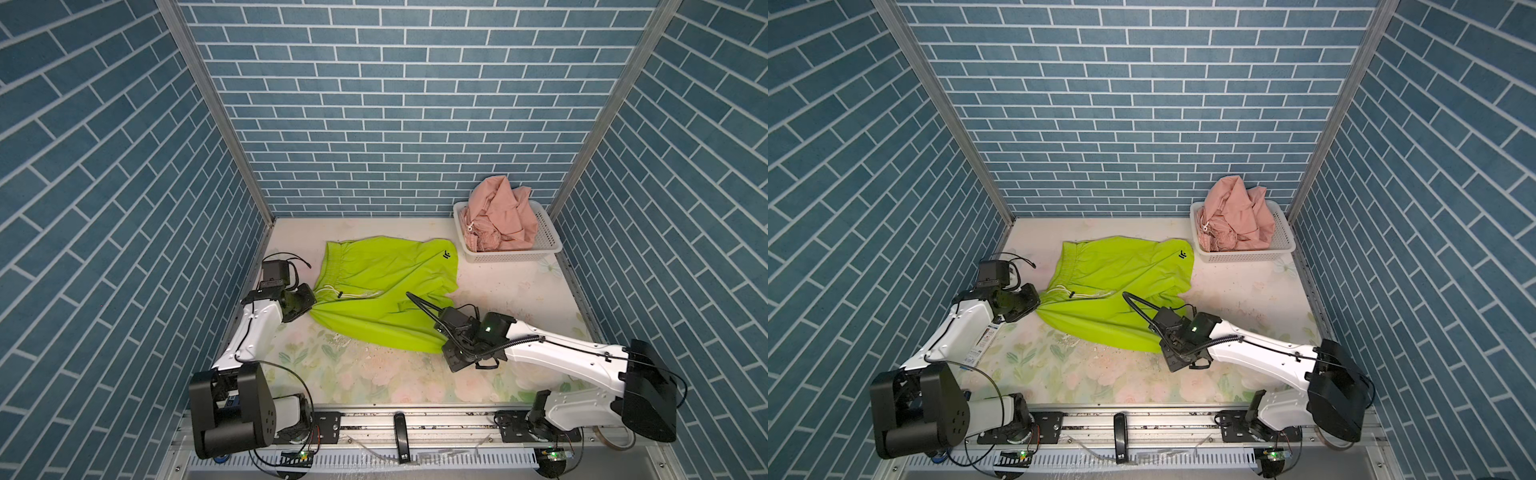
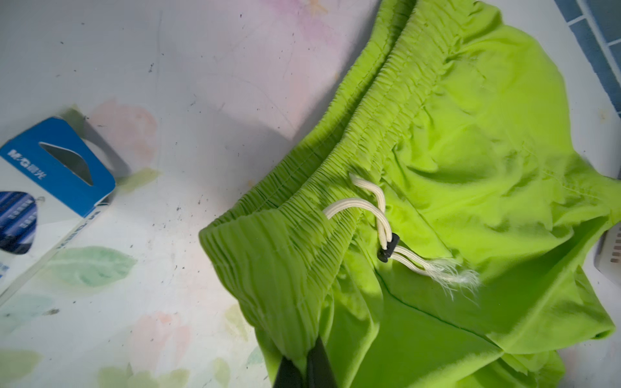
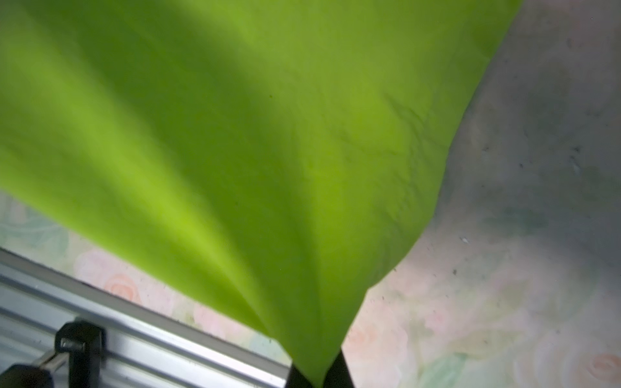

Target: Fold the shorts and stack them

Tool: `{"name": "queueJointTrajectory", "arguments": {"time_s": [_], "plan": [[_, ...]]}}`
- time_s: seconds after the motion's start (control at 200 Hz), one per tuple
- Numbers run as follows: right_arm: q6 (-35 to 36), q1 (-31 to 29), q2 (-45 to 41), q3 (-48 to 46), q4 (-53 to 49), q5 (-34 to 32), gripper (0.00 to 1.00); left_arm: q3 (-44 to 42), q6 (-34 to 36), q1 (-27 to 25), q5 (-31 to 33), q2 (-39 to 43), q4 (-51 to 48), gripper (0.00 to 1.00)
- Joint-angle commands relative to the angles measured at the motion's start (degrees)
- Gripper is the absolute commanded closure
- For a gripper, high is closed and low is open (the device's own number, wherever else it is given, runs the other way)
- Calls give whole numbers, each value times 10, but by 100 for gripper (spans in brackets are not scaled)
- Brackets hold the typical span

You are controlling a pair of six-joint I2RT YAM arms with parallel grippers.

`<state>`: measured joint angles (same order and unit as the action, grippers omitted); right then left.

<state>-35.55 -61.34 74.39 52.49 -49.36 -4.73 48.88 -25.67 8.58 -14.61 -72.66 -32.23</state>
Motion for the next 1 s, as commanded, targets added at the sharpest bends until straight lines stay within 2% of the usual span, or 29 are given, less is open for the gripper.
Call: {"name": "queueJointTrajectory", "arguments": {"time_s": [0.0, 0.09, 0.145, 0.175, 0.225, 0.295, 0.345, 0.44, 0.53, 0.58, 0.67, 0.755, 0.835, 0.995], "plan": [[5, -1, -29, 15, -155, -20, 100, 16, 16, -3, 27, 20, -47, 97], [4, -1, -41, -2, -148, -12, 99, 7, 16, -3, 27, 25, -52, 84], [2, -1, -39, -17, -127, 8, 85, 1, 16, -3, 30, 27, -55, 65], [0, 0, -37, -23, -114, 17, 82, -4, 14, -3, 32, 30, -56, 51], [-8, 0, -42, -27, -102, 22, 79, -8, 12, -2, 36, 36, -59, 37], [-17, -1, -68, -21, -96, 19, 65, -11, 11, -2, 44, 48, -67, 14], [-28, -1, -97, -15, -94, 11, 58, -12, 8, -2, 47, 57, -71, 1], [-83, 1, -161, -23, -72, -6, 49, -22, 1, -2, 47, 71, -72, 0], [-124, -9, -202, -78, 29, 37, 48, -44, -13, -2, 41, 79, -53, 0], [-136, -38, -197, -96, 45, 19, 48, -56, -18, -1, 34, 76, -42, 0], [-117, -123, -125, -67, -16, -71, 45, -68, -24, 3, 26, 62, -26, 0], [-86, -162, -48, -38, -43, -109, 43, -77, -30, 6, 14, 54, -13, 0], [-58, -186, 8, -18, -32, -135, 40, -87, -36, 12, -2, 54, -1, 0], [-32, -187, 64, -15, 2, -168, 37, -112, -35, 32, -3, 54, 10, 0]]}}
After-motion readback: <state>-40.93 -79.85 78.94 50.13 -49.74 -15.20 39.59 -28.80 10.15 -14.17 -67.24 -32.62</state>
